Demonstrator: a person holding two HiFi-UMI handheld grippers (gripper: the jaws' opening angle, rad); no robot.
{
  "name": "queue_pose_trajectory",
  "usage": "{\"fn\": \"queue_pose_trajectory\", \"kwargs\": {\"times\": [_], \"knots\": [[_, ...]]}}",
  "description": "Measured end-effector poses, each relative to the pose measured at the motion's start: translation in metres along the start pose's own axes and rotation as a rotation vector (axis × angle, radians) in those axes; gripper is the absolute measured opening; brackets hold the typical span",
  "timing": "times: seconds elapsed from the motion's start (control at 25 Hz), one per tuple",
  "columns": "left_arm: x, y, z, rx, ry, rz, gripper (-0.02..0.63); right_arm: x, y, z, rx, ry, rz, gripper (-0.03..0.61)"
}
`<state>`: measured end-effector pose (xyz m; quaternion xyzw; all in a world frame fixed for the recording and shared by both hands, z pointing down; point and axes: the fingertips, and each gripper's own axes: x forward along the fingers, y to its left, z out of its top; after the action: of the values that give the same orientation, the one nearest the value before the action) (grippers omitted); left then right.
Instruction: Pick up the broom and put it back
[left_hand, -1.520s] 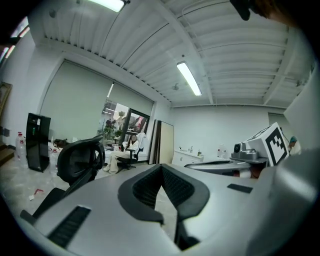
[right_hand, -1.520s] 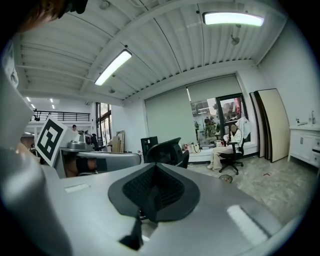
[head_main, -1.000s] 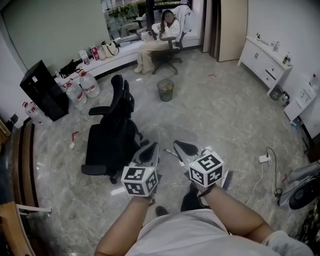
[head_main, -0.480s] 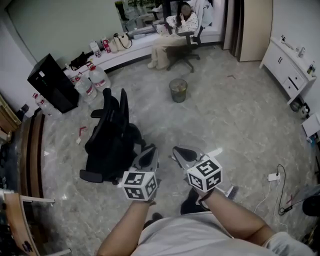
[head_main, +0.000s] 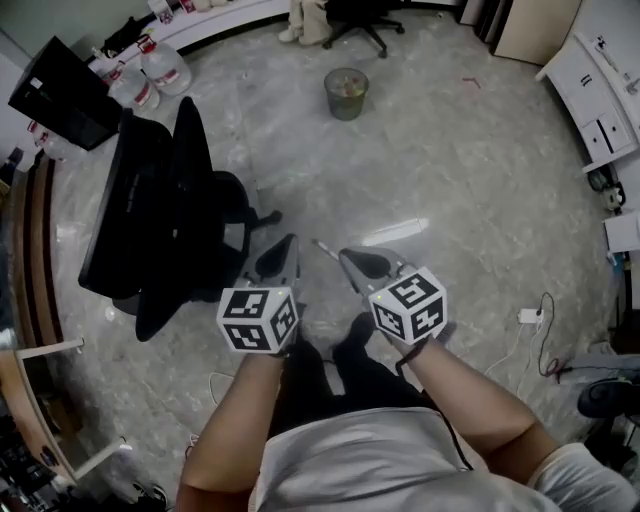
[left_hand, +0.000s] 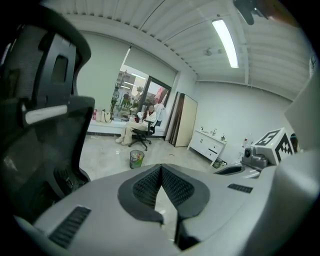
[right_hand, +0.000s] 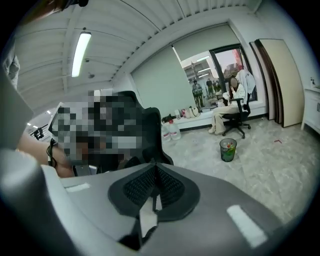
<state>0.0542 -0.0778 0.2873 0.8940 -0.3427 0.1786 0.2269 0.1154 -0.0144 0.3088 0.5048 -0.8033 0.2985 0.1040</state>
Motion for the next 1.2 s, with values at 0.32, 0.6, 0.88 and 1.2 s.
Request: {"fn": "queue_pose_trajectory", "kwargs": {"times": [0.32, 0.6, 0.88, 1.2], "knots": [[0.079, 0.063, -0.106, -0.092, 0.103, 0.015, 0.005, 0.092, -0.063, -0.08, 0.037, 0.114, 0.023, 0.005], [0.135, 0.126, -0.211, -0.139, 0.177, 0.021, 0.005, 0.198, -0.112, -0.186, 0.052, 0.243, 0.05, 0.037], [0.187, 0.168, -0.314, -0.178, 0.209, 0.006, 0.005, 0.29, -0.171, -0.325, 0.055, 0.374, 0.011, 0.094], [0.22, 0.192, -0.421, -0.253, 0.243, -0.002, 0.005, 0.381, -0.229, -0.471, 0.009, 0.497, 0.007, 0.14]]}}
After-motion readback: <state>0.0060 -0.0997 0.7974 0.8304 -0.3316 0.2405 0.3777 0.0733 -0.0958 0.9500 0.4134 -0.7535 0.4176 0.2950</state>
